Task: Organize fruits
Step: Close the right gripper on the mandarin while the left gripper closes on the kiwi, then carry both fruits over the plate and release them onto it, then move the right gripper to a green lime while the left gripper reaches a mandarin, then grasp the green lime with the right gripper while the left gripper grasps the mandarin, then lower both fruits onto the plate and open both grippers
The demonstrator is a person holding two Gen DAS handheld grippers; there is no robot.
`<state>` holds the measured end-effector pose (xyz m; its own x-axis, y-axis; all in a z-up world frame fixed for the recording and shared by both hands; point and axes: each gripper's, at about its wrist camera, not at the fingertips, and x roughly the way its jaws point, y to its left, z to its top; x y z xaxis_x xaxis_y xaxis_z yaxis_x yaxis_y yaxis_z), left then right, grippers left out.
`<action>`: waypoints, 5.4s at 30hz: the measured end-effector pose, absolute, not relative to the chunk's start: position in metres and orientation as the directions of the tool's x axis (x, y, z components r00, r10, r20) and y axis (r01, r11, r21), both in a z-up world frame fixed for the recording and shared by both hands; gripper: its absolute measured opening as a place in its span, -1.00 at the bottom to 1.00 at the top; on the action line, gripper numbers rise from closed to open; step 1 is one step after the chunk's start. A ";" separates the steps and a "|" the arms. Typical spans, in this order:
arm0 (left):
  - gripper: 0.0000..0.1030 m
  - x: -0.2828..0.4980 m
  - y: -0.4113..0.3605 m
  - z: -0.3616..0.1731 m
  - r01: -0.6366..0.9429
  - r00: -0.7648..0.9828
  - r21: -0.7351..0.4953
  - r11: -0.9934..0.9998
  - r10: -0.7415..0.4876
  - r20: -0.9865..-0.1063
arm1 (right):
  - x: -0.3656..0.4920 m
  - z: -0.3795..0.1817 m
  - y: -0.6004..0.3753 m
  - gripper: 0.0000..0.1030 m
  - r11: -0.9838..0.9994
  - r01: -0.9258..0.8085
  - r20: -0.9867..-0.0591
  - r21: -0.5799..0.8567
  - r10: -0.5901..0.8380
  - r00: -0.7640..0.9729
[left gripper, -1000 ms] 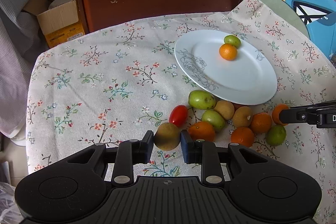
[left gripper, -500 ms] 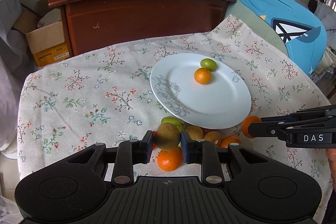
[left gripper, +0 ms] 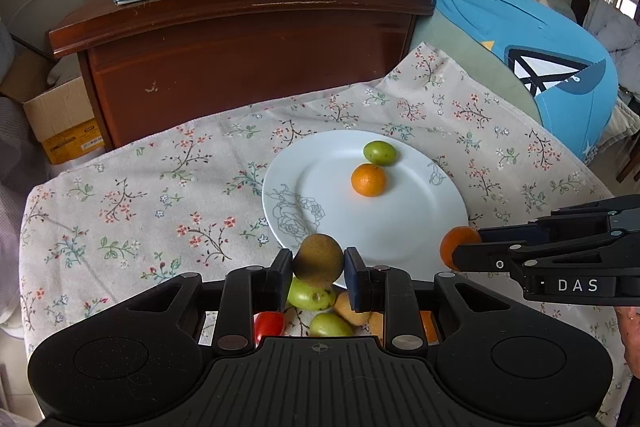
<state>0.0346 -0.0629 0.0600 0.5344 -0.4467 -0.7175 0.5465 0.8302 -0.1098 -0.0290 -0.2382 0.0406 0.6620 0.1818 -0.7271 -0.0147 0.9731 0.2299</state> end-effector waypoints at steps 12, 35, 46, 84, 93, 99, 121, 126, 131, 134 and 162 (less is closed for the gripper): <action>-0.51 0.060 -0.083 0.052 0.569 0.513 -0.119 0.814 -0.464 -0.722 | -0.003 0.037 -0.253 -0.45 0.975 0.009 -0.737 0.222 0.162 0.656; -0.28 0.075 -0.106 0.041 0.561 0.512 -0.067 0.825 -0.409 -0.755 | 0.016 0.029 -0.264 -0.40 0.969 0.038 -0.735 0.244 0.159 0.659; -0.03 0.068 -0.092 0.052 0.506 0.544 -0.015 0.862 -0.333 -0.770 | 0.011 0.034 -0.260 -0.30 0.967 0.014 -0.728 0.253 0.181 0.661; 0.67 0.003 -0.029 0.031 0.487 0.446 -0.066 0.871 -0.314 -0.838 | -0.063 0.022 -0.213 -0.22 0.967 -0.166 -0.805 0.195 0.254 0.535; 0.63 0.008 -0.035 0.021 0.493 0.442 -0.076 0.867 -0.324 -0.836 | -0.061 0.014 -0.209 -0.22 0.968 -0.171 -0.820 0.186 0.249 0.516; 0.45 0.015 -0.038 0.017 0.480 0.439 -0.104 0.871 -0.341 -0.831 | -0.059 0.011 -0.208 -0.22 0.968 -0.174 -0.823 0.183 0.248 0.512; -0.43 0.015 -0.046 0.012 0.509 0.439 -0.096 0.855 -0.354 -0.826 | -0.058 0.015 -0.210 -0.45 0.969 -0.162 -0.809 0.186 0.245 0.534; -0.43 0.009 -0.042 0.024 0.509 0.475 -0.069 0.858 -0.347 -0.809 | -0.059 0.027 -0.214 -0.45 0.964 -0.163 -0.775 0.212 0.268 0.572; -0.43 0.009 -0.041 0.036 0.508 0.500 -0.079 0.858 -0.368 -0.784 | -0.057 0.034 -0.219 -0.45 0.962 -0.153 -0.755 0.224 0.271 0.597; -0.43 0.010 -0.042 0.042 0.505 0.518 -0.071 0.860 -0.368 -0.772 | -0.057 0.035 -0.218 -0.45 0.963 -0.154 -0.751 0.220 0.268 0.604; -0.43 0.070 -0.083 0.044 0.573 0.504 -0.072 0.816 -0.421 -0.755 | -0.009 0.033 -0.231 -0.45 0.972 -0.139 -0.730 0.191 0.235 0.642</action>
